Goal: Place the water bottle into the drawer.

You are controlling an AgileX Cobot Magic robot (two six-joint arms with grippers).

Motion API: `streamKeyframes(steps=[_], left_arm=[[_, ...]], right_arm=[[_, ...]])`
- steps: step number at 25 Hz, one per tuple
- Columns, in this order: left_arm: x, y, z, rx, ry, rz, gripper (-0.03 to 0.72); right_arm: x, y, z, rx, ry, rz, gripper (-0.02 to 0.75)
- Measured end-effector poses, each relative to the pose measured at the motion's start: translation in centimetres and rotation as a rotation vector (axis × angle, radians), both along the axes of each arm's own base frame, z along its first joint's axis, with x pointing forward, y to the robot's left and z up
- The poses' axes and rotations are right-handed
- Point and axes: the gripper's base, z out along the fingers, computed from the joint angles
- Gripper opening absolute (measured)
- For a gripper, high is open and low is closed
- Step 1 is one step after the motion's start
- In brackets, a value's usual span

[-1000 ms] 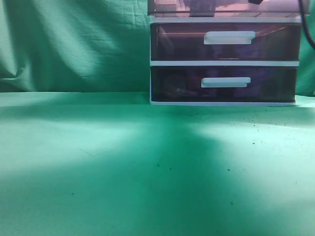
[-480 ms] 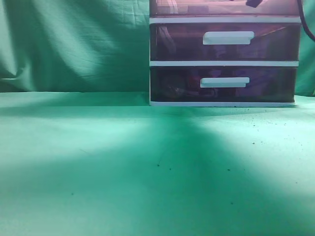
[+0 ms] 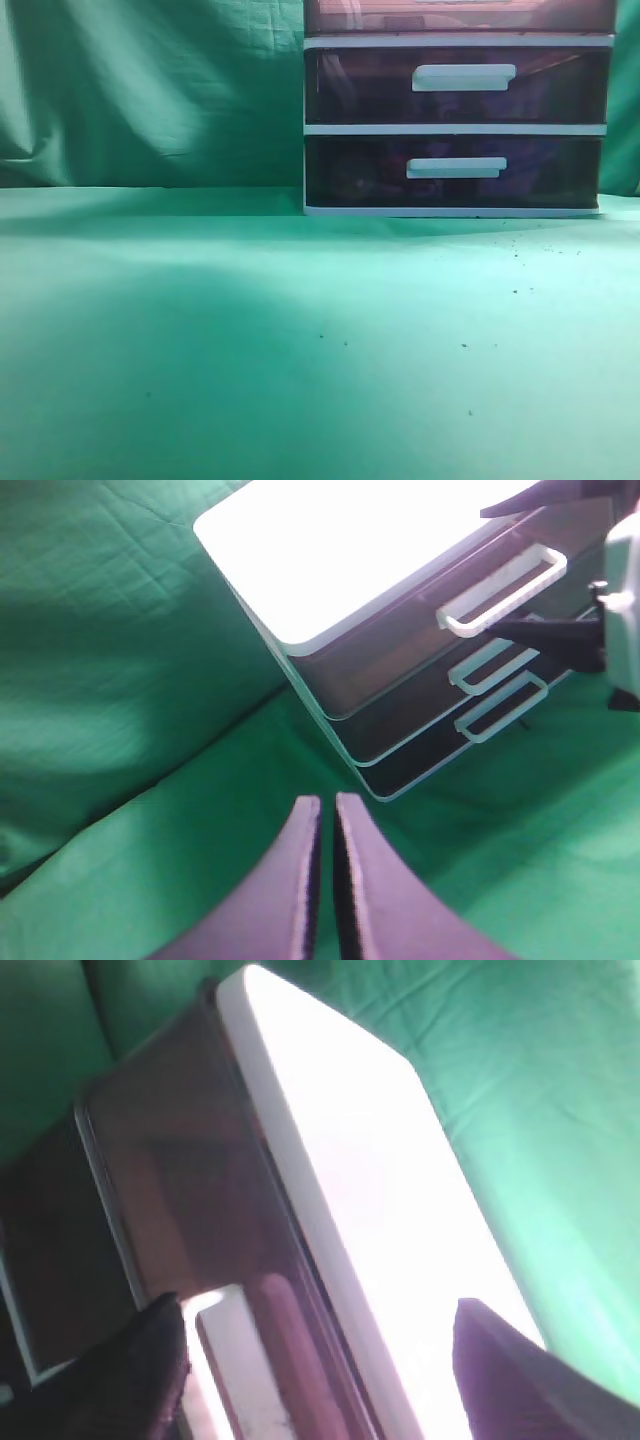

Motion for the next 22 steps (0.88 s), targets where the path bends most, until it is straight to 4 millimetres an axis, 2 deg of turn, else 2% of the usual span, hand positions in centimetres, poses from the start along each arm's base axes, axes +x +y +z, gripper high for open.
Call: streamKeyframes(steps=[3, 4, 6, 10, 14, 16, 19, 22], left_arm=[[0.0, 0.0, 0.0, 0.003, -0.003, 0.003, 0.000], [0.0, 0.0, 0.0, 0.002, -0.003, 0.004, 0.000], [0.0, 0.1, 0.0, -0.004, -0.002, 0.010, 0.000], [-0.4, 0.0, 0.3, -0.045, 0.015, -0.019, 0.000], [-2.7, 0.5, 1.6, -0.136, 0.048, -0.130, 0.000], [-4.4, 1.4, 2.6, -0.178, 0.048, -0.191, 0.000], [-6.8, 3.0, 2.8, -0.217, 0.061, -0.246, 0.000], [-8.8, 4.7, 1.3, -0.227, 0.067, -0.263, 0.000]], right_arm=[[-1.2, -0.2, 0.2, 0.042, 0.024, 0.001, 0.492], [-1.7, -0.3, 0.2, 0.052, 0.030, 0.000, 0.533], [-3.2, -0.6, 0.3, 0.071, 0.044, 0.000, 0.517], [-7.4, -1.1, 0.9, 0.209, 0.110, 0.031, 0.517], [-12.3, -1.4, 2.1, 0.469, 0.232, 0.087, 0.517], [-14.5, -1.6, 2.8, 0.552, 0.262, 0.114, 0.416], [-17.9, -1.8, 3.4, 0.621, 0.299, 0.183, 0.153], [-21.1, -2.0, 4.0, 0.681, 0.322, 0.251, 0.034]])
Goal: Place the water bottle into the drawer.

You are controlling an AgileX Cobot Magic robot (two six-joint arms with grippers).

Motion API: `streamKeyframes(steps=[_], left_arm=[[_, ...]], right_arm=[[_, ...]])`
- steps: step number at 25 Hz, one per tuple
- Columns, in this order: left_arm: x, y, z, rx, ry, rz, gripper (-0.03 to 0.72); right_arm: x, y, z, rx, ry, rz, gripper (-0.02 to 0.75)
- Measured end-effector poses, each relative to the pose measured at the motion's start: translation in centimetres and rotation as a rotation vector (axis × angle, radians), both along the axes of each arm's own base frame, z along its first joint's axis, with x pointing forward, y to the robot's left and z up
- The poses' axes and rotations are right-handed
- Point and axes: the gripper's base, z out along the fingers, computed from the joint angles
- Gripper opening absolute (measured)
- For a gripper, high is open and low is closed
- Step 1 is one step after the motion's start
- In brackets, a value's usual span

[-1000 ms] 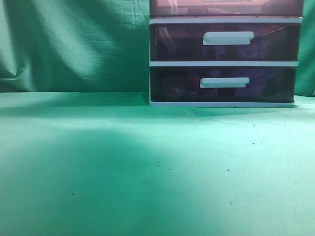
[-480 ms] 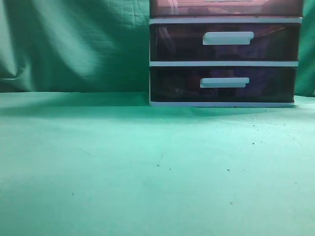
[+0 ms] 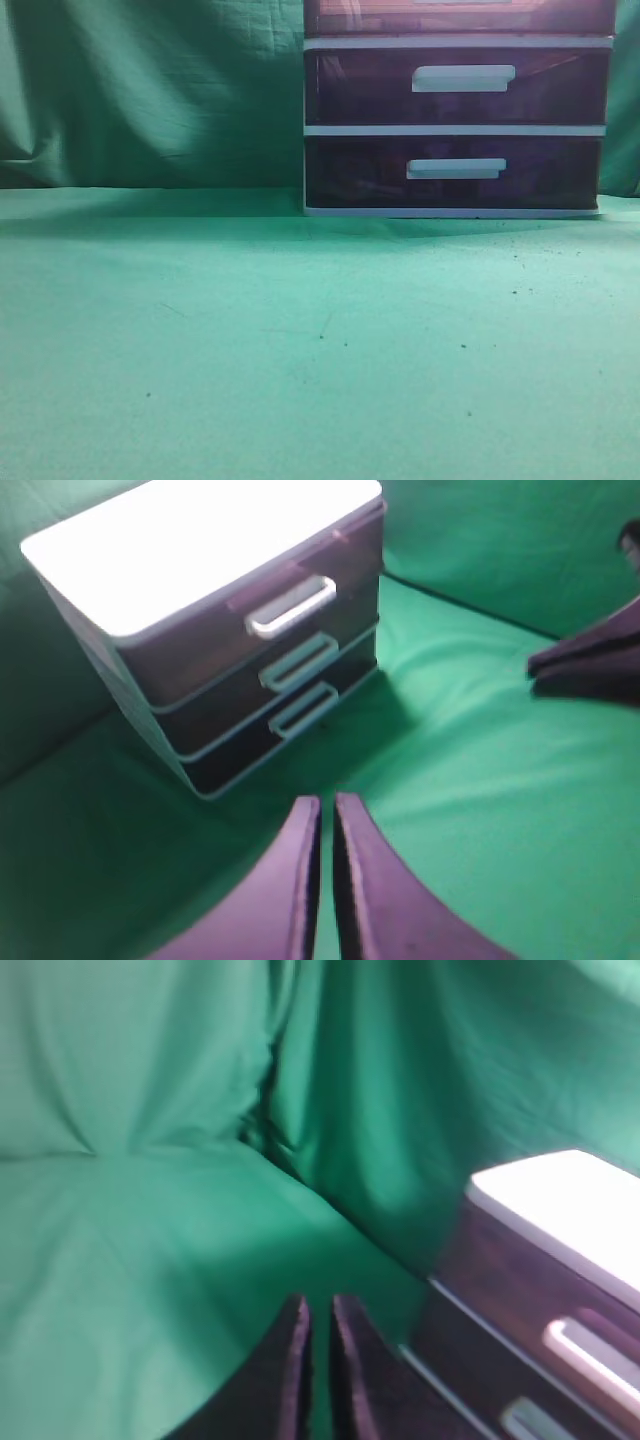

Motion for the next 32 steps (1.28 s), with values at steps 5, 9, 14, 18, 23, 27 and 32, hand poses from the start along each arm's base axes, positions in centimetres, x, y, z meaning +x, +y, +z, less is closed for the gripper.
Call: streamKeyframes(steps=[5, 9, 14, 18, 23, 27, 32], left_arm=[[-4.2, 3.7, -4.4, -0.050, -0.013, -0.030, 0.000], [-8.1, 7.4, -7.7, -0.116, -0.060, -0.042, 0.000], [-12.3, 11.4, -11.8, -0.197, -0.125, -0.052, 0.000], [-14.8, 13.9, -15.2, -0.258, -0.189, -0.055, 0.000], [-16.5, 15.6, -19.7, -0.301, -0.235, -0.057, 0.000], [-15.9, 15.1, -22.6, -0.279, -0.182, -0.049, 0.000], [-14.6, 13.9, -25.2, -0.293, -0.154, -0.029, 0.000]], right_arm=[[-3.8, -0.3, 0.0, 0.139, 0.097, 0.066, 0.000], [-5.5, -0.1, -1.0, 0.181, 0.193, 0.149, 0.000], [-6.0, 0.2, -2.9, 0.207, 0.328, 0.202, 0.000], [-6.1, 0.3, -4.0, 0.221, 0.398, 0.211, 0.000], [-6.5, 0.6, -4.6, 0.192, 0.412, 0.265, 0.000], [-7.5, 0.6, -4.4, 0.155, 0.362, 0.323, 0.000], [-9.9, 0.1, -3.5, 0.150, 0.256, 0.341, 0.000]])
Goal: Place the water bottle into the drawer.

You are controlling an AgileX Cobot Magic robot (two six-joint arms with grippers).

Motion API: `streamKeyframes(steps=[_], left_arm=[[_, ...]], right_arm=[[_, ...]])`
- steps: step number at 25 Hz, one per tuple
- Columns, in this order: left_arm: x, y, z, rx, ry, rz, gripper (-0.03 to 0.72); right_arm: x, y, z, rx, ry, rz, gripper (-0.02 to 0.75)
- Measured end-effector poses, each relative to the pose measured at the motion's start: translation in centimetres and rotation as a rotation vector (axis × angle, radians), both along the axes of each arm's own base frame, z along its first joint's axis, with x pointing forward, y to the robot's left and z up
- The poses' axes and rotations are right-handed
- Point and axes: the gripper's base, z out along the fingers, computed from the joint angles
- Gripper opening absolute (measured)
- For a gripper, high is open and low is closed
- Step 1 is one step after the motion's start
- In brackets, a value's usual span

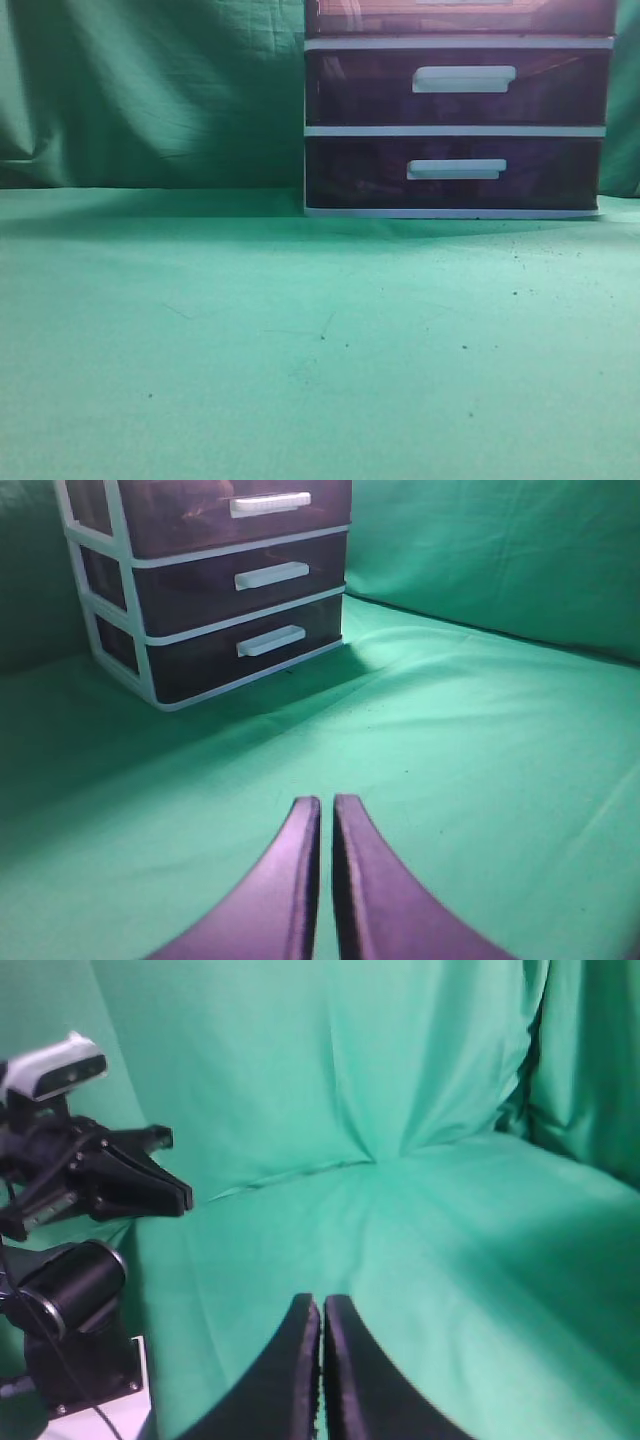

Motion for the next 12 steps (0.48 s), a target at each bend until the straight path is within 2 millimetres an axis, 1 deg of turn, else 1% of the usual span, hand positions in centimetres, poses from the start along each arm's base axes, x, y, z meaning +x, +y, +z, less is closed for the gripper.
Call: streamKeyframes(steps=[3, 5, 9, 10, 12], left_arm=[[0.6, -0.6, -1.3, -0.010, -0.001, -0.001, 0.000], [0.7, -0.8, -1.9, -0.006, 0.015, -0.001, 0.000], [1.0, -1.0, -2.8, 0.004, 0.034, 0.000, 0.000], [1.0, -1.1, -3.1, 0.009, 0.039, 0.000, 0.000], [1.1, -1.1, -3.5, 0.022, 0.051, 0.000, 0.000]], right_arm=[[-1.0, -0.4, -0.8, 0.005, -0.028, -0.029, 0.000], [-1.3, -0.7, -2.3, -0.005, -0.035, -0.068, 0.000], [-1.2, -1.5, -6.3, -0.097, -0.120, -0.173, 0.000], [-1.0, -1.7, -7.1, -0.120, -0.135, -0.202, 0.000], [-0.7, -2.1, -8.1, -0.146, -0.150, -0.261, 0.000]])
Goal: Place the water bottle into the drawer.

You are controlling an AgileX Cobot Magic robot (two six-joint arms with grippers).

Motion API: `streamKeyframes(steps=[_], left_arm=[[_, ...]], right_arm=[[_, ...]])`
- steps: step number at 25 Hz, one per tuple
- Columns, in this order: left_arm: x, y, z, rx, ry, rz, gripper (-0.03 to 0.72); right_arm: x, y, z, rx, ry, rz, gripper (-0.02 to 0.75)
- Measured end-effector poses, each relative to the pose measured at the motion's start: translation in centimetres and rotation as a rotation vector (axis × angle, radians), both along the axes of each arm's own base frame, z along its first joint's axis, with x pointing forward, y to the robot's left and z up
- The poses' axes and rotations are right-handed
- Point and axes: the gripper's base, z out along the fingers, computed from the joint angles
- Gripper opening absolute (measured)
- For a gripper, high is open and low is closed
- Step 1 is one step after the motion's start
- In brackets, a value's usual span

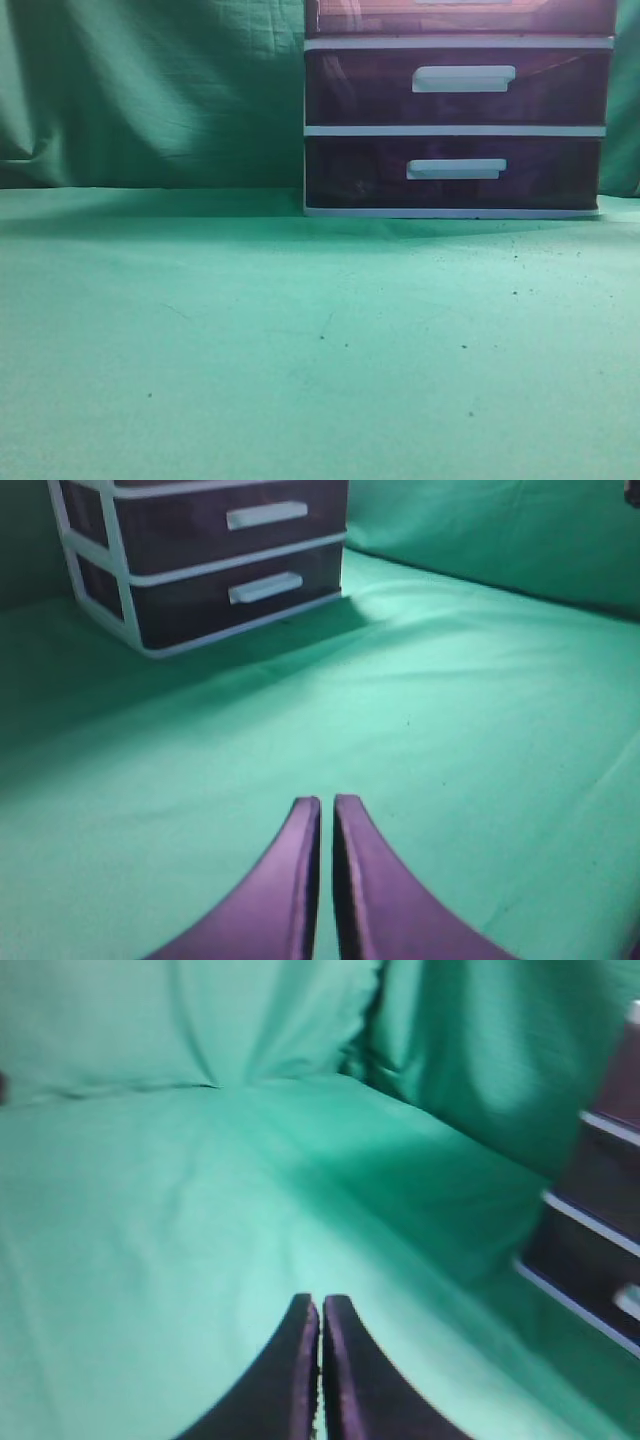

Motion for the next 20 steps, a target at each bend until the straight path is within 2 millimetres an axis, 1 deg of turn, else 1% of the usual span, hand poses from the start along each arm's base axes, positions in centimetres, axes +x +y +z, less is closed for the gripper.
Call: streamKeyframes(steps=[5, 17, 20], left_arm=[[-0.01, 0.01, -0.21, 0.012, 0.015, 0.001, 0.000], [-0.01, 0.01, -0.21, 0.012, 0.015, 0.001, 0.000], [-0.01, 0.01, -0.21, 0.012, 0.015, 0.001, 0.000]], right_arm=[[0.83, -0.81, -0.31, 0.036, 0.025, -0.135, 0.000], [0.69, -0.66, -0.34, 0.061, 0.055, -0.118, 0.000], [1.11, -1.09, 0.13, 0.157, 0.103, -0.195, 0.000]])
